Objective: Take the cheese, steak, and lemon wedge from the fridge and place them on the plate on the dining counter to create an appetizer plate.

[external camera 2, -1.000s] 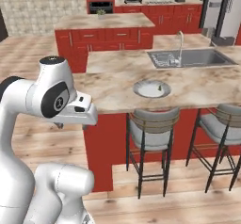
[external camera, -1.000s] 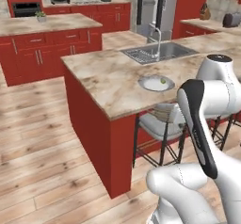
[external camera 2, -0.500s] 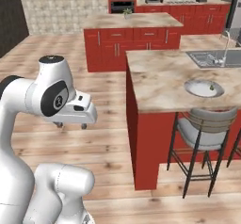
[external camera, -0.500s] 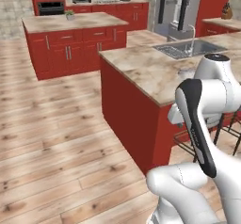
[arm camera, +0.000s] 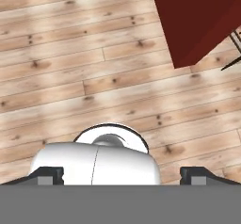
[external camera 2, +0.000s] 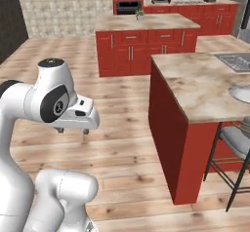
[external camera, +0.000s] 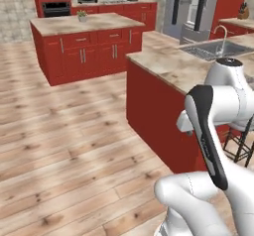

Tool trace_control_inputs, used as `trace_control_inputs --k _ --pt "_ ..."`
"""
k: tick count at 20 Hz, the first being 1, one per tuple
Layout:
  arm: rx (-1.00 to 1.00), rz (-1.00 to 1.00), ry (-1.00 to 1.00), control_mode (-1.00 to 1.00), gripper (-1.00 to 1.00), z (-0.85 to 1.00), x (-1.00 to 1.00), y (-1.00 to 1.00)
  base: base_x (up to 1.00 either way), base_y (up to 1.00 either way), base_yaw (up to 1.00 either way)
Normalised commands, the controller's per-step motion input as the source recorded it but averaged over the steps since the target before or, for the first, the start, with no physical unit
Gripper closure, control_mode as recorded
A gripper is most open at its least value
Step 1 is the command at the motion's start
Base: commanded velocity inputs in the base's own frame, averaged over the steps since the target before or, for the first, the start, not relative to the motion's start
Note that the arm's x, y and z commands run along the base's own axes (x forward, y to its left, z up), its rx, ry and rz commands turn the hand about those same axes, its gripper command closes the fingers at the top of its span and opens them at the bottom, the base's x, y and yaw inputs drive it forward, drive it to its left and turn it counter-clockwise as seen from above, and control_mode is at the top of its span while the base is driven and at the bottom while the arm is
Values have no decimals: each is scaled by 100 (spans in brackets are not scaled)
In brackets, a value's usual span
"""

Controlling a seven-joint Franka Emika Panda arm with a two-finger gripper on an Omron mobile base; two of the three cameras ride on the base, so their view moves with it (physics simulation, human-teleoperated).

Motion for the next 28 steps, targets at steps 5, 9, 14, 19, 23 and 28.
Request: trace_control_inputs --k 5,9,14,19,23,28 --pt "0 0 0 100 -100 0 0 0 100 76 -20" --pt "0 0 0 100 -100 0 0 0 100 56 -12" --pt "0 0 0 100 -100 0 0 0 100 55 -11" --pt "0 0 0 100 -100 0 0 0 100 64 -2" --pt "0 0 0 100 -100 0 0 0 100 53 -4" --pt "0 0 0 100 -100 0 0 0 100 37 -12"
